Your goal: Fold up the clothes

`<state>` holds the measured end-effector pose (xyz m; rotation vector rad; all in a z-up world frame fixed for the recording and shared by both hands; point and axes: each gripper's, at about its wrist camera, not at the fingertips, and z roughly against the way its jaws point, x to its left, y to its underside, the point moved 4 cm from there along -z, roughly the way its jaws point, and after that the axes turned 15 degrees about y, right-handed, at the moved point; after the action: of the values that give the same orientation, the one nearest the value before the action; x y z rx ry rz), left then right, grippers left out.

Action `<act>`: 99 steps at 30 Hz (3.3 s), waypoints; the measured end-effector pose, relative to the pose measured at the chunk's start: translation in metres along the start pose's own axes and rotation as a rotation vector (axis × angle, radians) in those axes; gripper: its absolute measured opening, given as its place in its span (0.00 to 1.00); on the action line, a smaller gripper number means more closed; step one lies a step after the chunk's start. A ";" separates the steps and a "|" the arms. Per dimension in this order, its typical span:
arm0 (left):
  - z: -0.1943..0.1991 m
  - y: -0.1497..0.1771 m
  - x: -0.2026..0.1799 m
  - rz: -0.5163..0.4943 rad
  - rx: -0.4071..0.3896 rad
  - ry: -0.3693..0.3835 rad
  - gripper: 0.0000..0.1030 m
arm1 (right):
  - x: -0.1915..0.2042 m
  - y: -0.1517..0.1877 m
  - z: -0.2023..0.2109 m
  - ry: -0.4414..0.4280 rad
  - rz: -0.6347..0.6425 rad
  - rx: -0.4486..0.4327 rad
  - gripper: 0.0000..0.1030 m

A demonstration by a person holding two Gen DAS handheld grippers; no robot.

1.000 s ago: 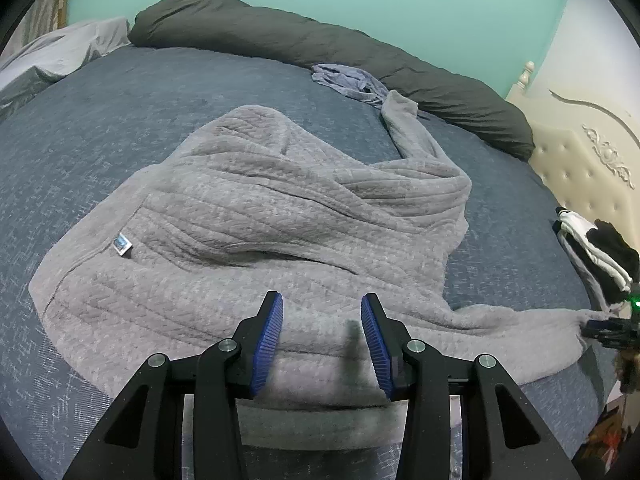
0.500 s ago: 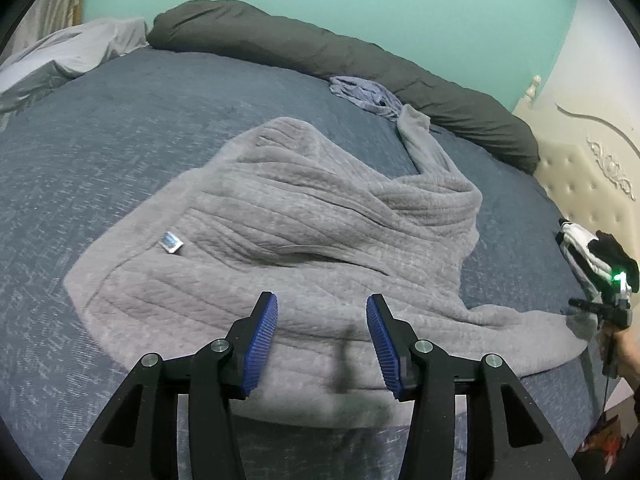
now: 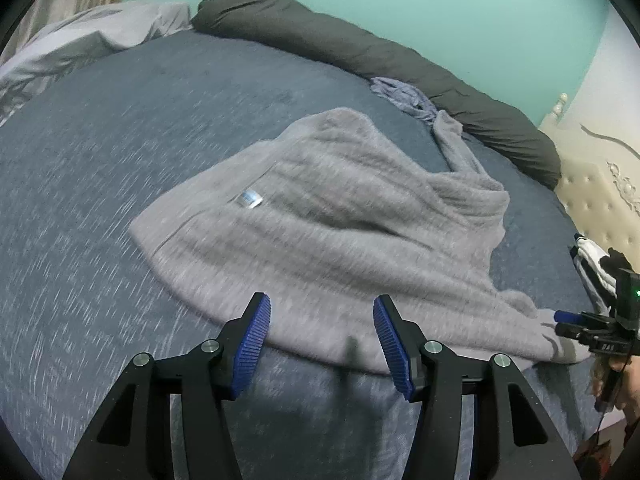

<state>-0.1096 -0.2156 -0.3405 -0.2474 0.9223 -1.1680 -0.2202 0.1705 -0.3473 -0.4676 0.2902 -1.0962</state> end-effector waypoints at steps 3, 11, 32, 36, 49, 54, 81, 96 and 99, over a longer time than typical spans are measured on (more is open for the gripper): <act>0.004 0.009 0.013 0.043 0.007 -0.004 0.57 | 0.037 -0.003 -0.005 -0.011 0.074 -0.002 0.56; -0.007 0.018 0.039 0.137 0.031 0.000 0.57 | 0.072 -0.006 -0.021 0.014 0.188 0.036 0.57; -0.022 0.011 0.043 0.182 0.017 0.098 0.06 | 0.035 -0.071 -0.044 0.134 0.141 -0.001 0.04; -0.024 0.010 0.041 0.194 0.021 0.098 0.06 | 0.039 -0.070 -0.066 0.202 0.187 0.041 0.04; -0.012 0.002 0.065 0.323 -0.058 0.075 0.48 | 0.010 -0.041 -0.028 0.159 -0.113 -0.075 0.31; -0.019 0.000 0.073 0.343 -0.059 0.057 0.48 | -0.033 -0.006 0.014 0.093 -0.357 -0.129 0.39; -0.036 -0.012 0.059 0.279 -0.041 -0.002 0.48 | -0.269 0.119 0.046 0.386 -0.931 -0.057 0.41; -0.033 -0.011 0.064 0.295 -0.048 0.002 0.48 | -0.318 0.140 0.090 0.402 -1.039 -0.147 0.41; -0.034 -0.011 0.065 0.301 -0.052 0.000 0.48 | -0.331 0.172 0.102 0.450 -1.096 -0.126 0.42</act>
<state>-0.1359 -0.2666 -0.3866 -0.1443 0.9547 -0.8674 -0.1837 0.5559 -0.3461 -0.4907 0.5218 -2.2748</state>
